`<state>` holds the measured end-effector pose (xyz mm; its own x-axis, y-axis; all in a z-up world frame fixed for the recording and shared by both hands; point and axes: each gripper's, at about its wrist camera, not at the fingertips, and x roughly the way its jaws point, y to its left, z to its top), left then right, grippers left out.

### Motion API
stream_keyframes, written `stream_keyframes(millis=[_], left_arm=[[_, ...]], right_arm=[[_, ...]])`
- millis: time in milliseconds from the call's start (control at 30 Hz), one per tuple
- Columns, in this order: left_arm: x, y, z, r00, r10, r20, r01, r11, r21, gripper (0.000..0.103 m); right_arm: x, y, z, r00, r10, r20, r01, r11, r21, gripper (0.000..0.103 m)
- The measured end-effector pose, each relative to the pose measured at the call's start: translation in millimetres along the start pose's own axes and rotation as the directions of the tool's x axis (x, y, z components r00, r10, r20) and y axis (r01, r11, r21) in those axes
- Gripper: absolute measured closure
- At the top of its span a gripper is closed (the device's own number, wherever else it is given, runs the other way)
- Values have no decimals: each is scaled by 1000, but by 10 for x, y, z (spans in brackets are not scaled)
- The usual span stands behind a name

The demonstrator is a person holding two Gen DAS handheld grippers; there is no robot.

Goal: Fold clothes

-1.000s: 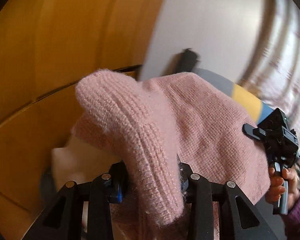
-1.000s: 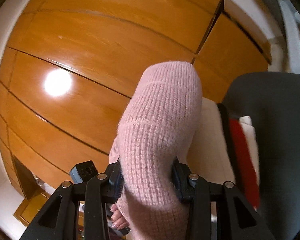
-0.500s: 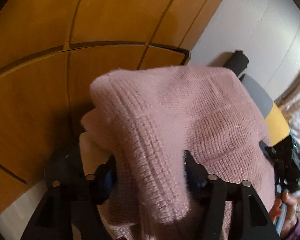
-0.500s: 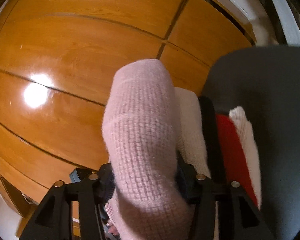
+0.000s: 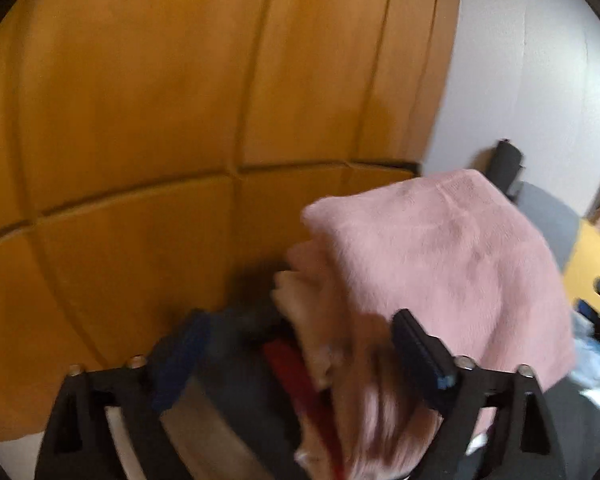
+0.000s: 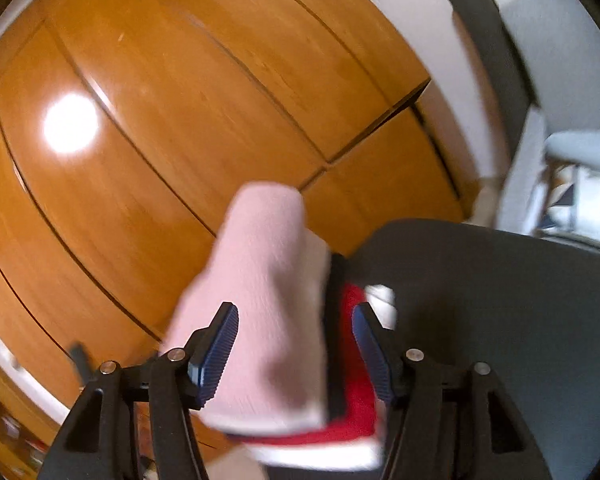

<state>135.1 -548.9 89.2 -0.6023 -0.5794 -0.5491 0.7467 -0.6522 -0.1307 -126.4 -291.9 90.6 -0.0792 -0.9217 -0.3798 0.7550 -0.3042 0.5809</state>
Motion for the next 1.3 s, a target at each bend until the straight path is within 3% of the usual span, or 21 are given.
stream_keyframes(millis=[133, 200, 267, 367, 500, 700, 800, 933, 1067, 1167, 1300], left_arm=[[-370, -144, -515, 987, 124, 106, -128, 991, 28, 3], [-418, -382, -830, 983, 163, 89, -171, 982, 86, 1], [-440, -594, -1087, 980, 187, 68, -195, 971, 137, 1], [-421, -805, -1329, 985, 173, 22, -174, 969, 173, 1], [-409, -858, -1421, 984, 175, -36, -167, 973, 158, 1], [-468, -625, -1527, 971, 225, -78, -225, 974, 1, 1], [-481, -541, -1604, 965, 236, -113, -243, 968, -57, 1], [-473, -620, -1636, 962, 232, -143, -234, 972, 4, 1], [-512, -732, -1672, 962, 254, -97, -249, 967, 60, 1], [-557, -790, -1696, 966, 245, -88, -239, 968, 75, 1], [-534, -796, -1726, 967, 231, -108, -224, 972, 70, 1]], right_arm=[[-107, 83, -745, 984, -176, -4, 175, 979, -103, 32], [-61, 145, -1149, 965, -262, 17, 262, 955, -139, 22], [5, 215, -1369, 953, -300, 49, 304, 937, -171, 21], [211, 358, -1727, 933, -354, 70, 360, 900, -247, 21], [171, 549, -1902, 920, -378, 102, 391, 866, -311, 21], [116, 790, -2106, 889, -387, 246, 458, 785, -417, 20], [72, 839, -2165, 878, -378, 293, 474, 773, -422, 20], [108, 869, -2220, 860, -394, 323, 505, 746, -434, 20], [100, 922, -2198, 873, -344, 346, 471, 779, -413, 20], [200, 917, -2227, 863, -376, 337, 495, 759, -422, 19], [240, 881, -2233, 862, -384, 331, 499, 761, -416, 19]])
